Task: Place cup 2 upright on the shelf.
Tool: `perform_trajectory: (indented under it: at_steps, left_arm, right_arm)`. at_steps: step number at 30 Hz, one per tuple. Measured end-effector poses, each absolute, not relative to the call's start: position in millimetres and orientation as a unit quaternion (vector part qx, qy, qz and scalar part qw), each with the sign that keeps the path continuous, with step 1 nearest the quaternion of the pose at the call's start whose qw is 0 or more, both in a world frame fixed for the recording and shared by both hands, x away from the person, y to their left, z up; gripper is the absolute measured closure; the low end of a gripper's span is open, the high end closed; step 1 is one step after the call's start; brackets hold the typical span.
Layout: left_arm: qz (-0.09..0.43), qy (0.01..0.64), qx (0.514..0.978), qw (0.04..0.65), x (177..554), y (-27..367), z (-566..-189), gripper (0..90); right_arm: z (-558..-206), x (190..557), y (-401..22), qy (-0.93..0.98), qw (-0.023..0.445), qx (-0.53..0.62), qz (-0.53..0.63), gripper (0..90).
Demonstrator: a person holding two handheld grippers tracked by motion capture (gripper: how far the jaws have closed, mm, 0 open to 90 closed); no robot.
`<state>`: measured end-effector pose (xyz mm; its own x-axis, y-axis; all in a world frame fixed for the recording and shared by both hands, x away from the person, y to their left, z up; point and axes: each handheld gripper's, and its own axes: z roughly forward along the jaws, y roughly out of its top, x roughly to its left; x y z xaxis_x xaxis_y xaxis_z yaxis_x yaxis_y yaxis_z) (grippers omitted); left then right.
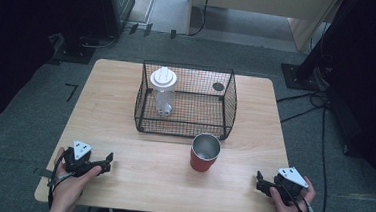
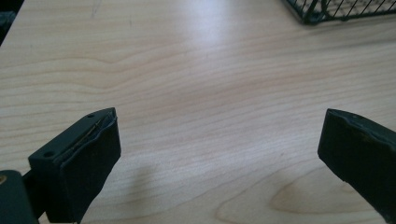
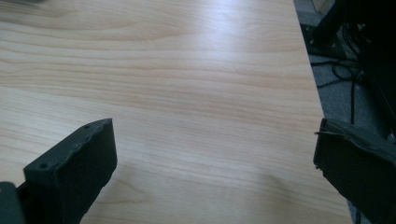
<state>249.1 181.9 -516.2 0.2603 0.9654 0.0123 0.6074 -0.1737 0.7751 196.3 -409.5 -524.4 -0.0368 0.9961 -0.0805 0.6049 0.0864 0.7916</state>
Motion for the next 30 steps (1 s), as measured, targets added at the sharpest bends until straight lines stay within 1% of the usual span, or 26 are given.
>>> perform_trajectory:
  at_steps: [4, 6, 8, 9, 12, 13, 14, 17, 22, 26, 30]
  left_arm:
    - [0.257, 0.553, 0.720, 0.331, 251.6, 181.9, -517.4, 0.0]
    - [0.257, 0.556, 0.721, 0.324, 252.6, 182.3, -517.5, 0.0]
    - [0.247, 0.566, 0.723, 0.309, 255.3, 182.5, -518.7, 0.0]
    - [0.236, 0.577, 0.727, 0.289, 258.0, 182.8, -520.3, 0.0]
    - [0.238, 0.577, 0.727, 0.286, 258.2, 182.5, -520.4, 0.0]
    - [0.238, 0.577, 0.726, 0.287, 258.3, 182.4, -520.5, 0.0]
    - [0.238, 0.577, 0.726, 0.287, 258.3, 182.4, -520.5, 0.0]
    - [0.238, 0.578, 0.726, 0.287, 258.4, 182.4, -520.5, 0.0]
    - [0.238, 0.578, 0.726, 0.287, 258.4, 182.4, -520.5, 0.0]
    - [0.238, 0.577, 0.726, 0.287, 258.2, 182.3, -520.6, 0.0]
    - [0.238, 0.577, 0.727, 0.286, 258.2, 182.4, -520.5, 0.0]
  right_arm:
    - [-521.9, 193.7, -403.1, 0.663, 0.337, 0.590, 0.314, 0.0]
    - [-519.9, 192.1, -397.6, 0.669, 0.329, 0.582, 0.325, 0.0]
    - [-518.2, 191.2, -393.2, 0.673, 0.320, 0.579, 0.331, 0.0]
    - [-515.3, 189.6, -387.2, 0.673, 0.311, 0.578, 0.340, 0.0]
    - [-512.3, 188.4, -382.8, 0.673, 0.305, 0.574, 0.352, 0.0]
    - [-509.4, 187.0, -377.5, 0.673, 0.293, 0.571, 0.368, 0.0]
    - [-509.4, 187.0, -377.5, 0.673, 0.293, 0.571, 0.368, 0.0]
    - [-505.7, 184.5, -362.9, 0.678, 0.280, 0.563, 0.382, 0.0]
    - [-503.5, 183.0, -350.8, 0.685, 0.270, 0.552, 0.392, 0.0]
    - [-501.5, 182.7, -338.5, 0.693, 0.271, 0.539, 0.394, 0.0]
    - [-499.3, 182.4, -326.5, 0.702, 0.260, 0.528, 0.402, 0.0]
